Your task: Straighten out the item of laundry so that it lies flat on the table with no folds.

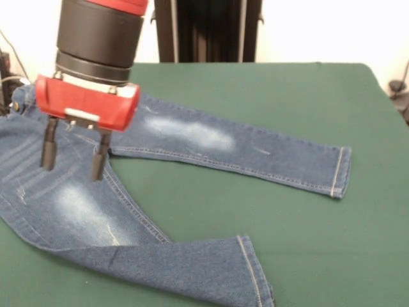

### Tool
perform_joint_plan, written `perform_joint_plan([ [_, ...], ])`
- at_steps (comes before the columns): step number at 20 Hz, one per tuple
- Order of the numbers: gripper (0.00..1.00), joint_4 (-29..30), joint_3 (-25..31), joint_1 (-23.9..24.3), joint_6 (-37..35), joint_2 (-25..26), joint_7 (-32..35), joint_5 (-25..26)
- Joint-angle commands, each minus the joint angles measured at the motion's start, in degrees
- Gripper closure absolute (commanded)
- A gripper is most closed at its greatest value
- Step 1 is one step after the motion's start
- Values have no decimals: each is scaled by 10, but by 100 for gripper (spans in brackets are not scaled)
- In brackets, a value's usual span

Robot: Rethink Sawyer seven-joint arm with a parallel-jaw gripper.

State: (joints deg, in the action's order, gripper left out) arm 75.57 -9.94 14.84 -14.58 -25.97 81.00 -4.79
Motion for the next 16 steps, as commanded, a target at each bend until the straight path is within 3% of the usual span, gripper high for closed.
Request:
perform_joint_plan([
  [1,0,65,105,15,5,35,57,23],
  [9,0,80,176,58,10,43,18,57],
  [13,0,107,262,116,48,46,-14,102],
  [16,0,107,283,130,45,48,-11,125],
])
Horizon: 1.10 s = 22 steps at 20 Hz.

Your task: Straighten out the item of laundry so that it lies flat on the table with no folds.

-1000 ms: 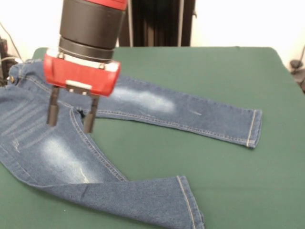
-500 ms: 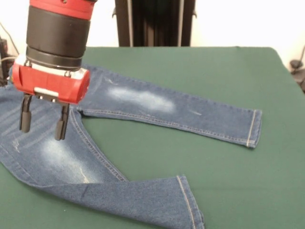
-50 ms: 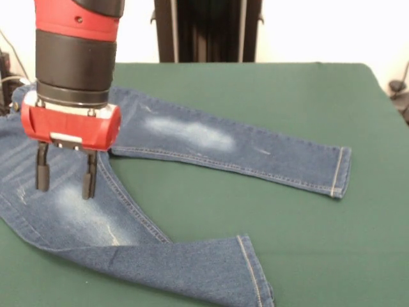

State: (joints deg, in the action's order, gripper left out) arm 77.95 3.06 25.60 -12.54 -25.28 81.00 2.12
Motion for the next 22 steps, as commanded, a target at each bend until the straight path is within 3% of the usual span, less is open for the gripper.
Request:
perform_joint_plan([
  [1,0,82,156,25,23,41,-7,63],
  [22,0,85,220,79,69,60,33,194],
])
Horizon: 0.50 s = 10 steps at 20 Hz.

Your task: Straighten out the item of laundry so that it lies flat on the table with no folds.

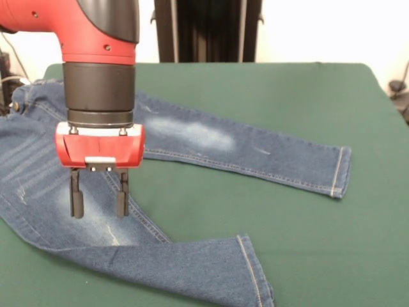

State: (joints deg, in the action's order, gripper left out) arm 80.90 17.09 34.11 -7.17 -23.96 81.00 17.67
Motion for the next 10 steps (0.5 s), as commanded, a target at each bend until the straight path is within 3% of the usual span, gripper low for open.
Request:
perform_joint_plan([
  [1,0,53,77,-8,14,46,36,40],
  [10,0,39,65,-15,21,56,50,54],
])
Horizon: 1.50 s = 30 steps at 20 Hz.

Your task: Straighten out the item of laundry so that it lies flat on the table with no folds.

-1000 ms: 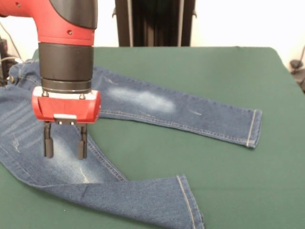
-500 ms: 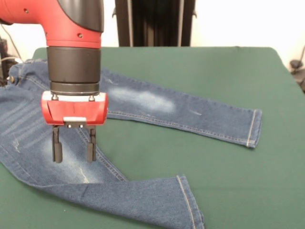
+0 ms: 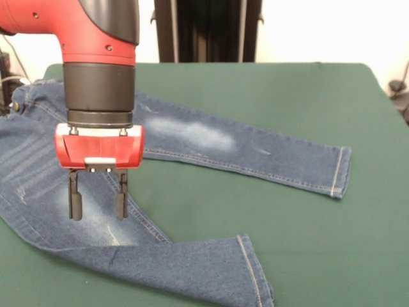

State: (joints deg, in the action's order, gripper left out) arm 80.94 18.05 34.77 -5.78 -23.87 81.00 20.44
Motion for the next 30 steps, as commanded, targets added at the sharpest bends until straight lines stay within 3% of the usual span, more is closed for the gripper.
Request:
perform_joint_plan([
  [1,0,37,54,-24,6,57,50,26],
  [22,0,-1,20,-47,43,99,55,36],
  [30,0,23,62,-20,102,76,64,61],
])
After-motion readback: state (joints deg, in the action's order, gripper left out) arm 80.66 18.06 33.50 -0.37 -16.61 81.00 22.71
